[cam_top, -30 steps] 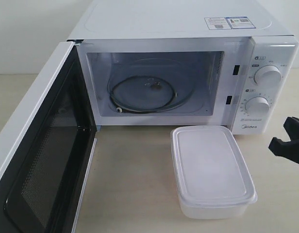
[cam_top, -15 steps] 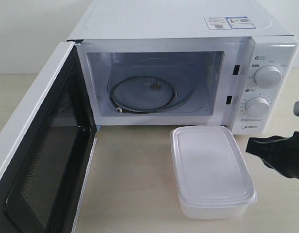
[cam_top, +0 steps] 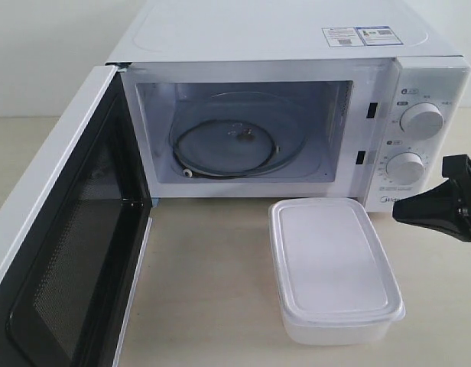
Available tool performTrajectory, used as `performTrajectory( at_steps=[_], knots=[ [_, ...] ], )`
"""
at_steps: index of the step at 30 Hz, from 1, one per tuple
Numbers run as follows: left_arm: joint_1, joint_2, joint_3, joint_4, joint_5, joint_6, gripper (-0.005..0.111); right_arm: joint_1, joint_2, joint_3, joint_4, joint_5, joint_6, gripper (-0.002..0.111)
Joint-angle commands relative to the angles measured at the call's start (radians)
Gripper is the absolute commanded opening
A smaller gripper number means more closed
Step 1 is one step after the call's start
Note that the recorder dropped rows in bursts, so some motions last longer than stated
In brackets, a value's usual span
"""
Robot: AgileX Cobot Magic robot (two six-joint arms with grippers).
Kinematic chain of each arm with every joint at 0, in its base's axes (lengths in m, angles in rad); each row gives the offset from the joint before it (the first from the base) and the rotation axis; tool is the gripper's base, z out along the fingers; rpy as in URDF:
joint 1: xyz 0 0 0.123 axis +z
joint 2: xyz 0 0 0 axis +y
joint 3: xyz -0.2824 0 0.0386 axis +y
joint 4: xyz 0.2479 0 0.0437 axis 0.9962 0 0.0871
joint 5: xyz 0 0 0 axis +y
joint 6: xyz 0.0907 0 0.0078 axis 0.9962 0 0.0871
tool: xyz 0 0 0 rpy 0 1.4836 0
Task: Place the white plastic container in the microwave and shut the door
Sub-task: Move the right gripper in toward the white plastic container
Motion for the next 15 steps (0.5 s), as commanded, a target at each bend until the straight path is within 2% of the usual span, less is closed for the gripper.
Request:
performTrajectory(
  at_steps=[1, 4, 12, 15],
  knots=[
    [0.004, -0.002, 0.004, -0.010, -0.002, 0.002, 0.004, -0.001, 0.014, -0.023, -0.038, -0.005, 0.014, 0.000],
    [0.004, -0.002, 0.004, -0.010, -0.002, 0.002, 0.004, -0.001, 0.014, -0.023, -0.038, 0.058, 0.031, 0.000],
    [0.004, -0.002, 0.004, -0.010, -0.002, 0.002, 0.004, 0.001, 0.019, -0.021, -0.038, 0.065, -0.020, 0.000],
    [0.004, -0.002, 0.004, -0.010, -0.002, 0.002, 0.004, 0.013, 0.091, -0.005, -0.038, 0.075, -0.034, 0.000]
  ],
)
